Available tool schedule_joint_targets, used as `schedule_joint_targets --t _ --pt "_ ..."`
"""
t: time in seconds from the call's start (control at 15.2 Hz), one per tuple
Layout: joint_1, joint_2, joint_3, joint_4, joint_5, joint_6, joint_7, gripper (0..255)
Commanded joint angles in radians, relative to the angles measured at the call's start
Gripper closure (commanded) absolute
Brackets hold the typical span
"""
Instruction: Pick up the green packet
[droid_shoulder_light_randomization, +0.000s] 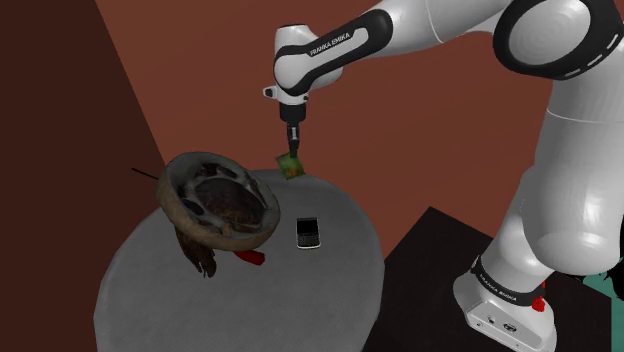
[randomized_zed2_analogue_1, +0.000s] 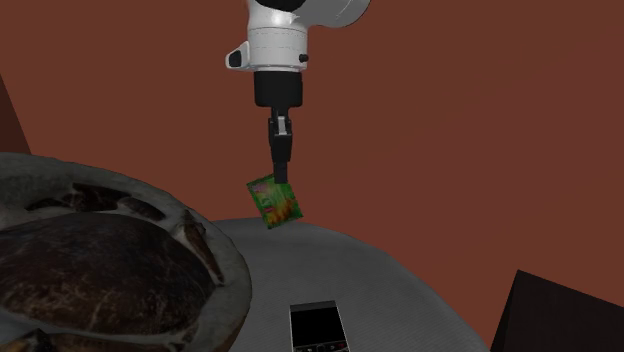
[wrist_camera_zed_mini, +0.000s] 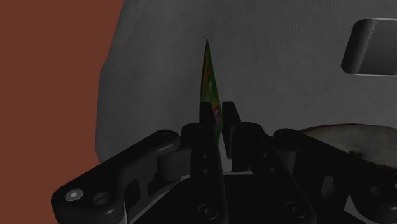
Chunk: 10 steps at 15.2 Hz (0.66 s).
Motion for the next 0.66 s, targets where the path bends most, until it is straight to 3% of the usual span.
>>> schedule_joint_targets --t 0.0,0.59 --pt "0.0 -0.01 0.0 0.014 -0.002 -0.024 0.002 255" --pt "0.0 -0.035 -0.002 0.077 -0.008 -0.112 0.01 255"
